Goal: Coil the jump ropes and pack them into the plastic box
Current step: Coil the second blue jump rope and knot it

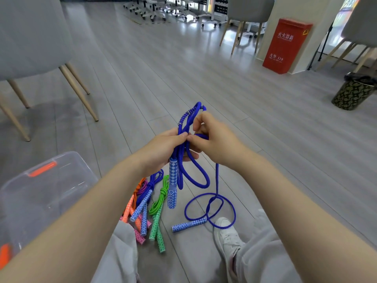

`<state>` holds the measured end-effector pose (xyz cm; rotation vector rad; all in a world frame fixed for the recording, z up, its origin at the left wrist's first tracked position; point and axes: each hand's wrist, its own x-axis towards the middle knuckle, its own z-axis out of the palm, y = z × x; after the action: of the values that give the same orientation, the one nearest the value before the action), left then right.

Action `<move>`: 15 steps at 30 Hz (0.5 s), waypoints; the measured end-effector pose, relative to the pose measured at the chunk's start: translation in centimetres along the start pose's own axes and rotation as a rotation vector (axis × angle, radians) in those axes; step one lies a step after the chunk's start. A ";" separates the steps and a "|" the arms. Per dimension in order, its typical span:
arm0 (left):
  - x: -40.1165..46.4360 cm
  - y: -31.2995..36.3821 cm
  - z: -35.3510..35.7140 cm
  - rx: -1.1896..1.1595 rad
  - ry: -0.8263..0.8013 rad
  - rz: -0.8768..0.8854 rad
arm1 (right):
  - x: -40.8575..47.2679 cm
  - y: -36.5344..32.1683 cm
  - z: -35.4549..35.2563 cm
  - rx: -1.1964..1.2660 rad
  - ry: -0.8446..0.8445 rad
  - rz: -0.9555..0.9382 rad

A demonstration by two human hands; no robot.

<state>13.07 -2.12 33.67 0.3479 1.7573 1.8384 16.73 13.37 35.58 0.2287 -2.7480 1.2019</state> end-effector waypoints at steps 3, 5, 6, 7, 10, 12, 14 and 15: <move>-0.1 0.0 0.0 -0.001 -0.035 -0.021 | -0.1 0.1 0.1 -0.058 0.027 -0.015; -0.1 0.1 -0.1 0.013 -0.054 -0.037 | -0.1 0.3 0.0 -0.038 0.026 -0.013; -0.1 0.1 -0.2 0.033 -0.062 -0.039 | -0.1 0.5 -0.1 -0.031 0.018 -0.010; -0.1 0.1 -0.3 0.055 -0.074 -0.038 | -0.1 0.6 -0.3 -0.034 0.006 -0.002; -0.1 0.3 -0.6 0.116 -0.099 -0.029 | -0.1 1.1 -1.3 -0.019 -0.064 0.072; -0.1 0.5 -0.9 0.131 -0.066 -0.011 | -0.2 1.7 -2.3 0.029 -0.126 0.140; 0.0 0.7 -1.5 0.129 0.014 0.025 | -0.4 2.3 -3.6 0.055 -0.176 0.198; 0.1 0.9 -2.0 0.115 0.069 0.045 | -0.5 2.7 -4.2 0.077 -0.189 0.221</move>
<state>11.71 -3.67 34.28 0.3754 1.9227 1.8040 16.98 18.33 36.42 0.0481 -2.9561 1.4091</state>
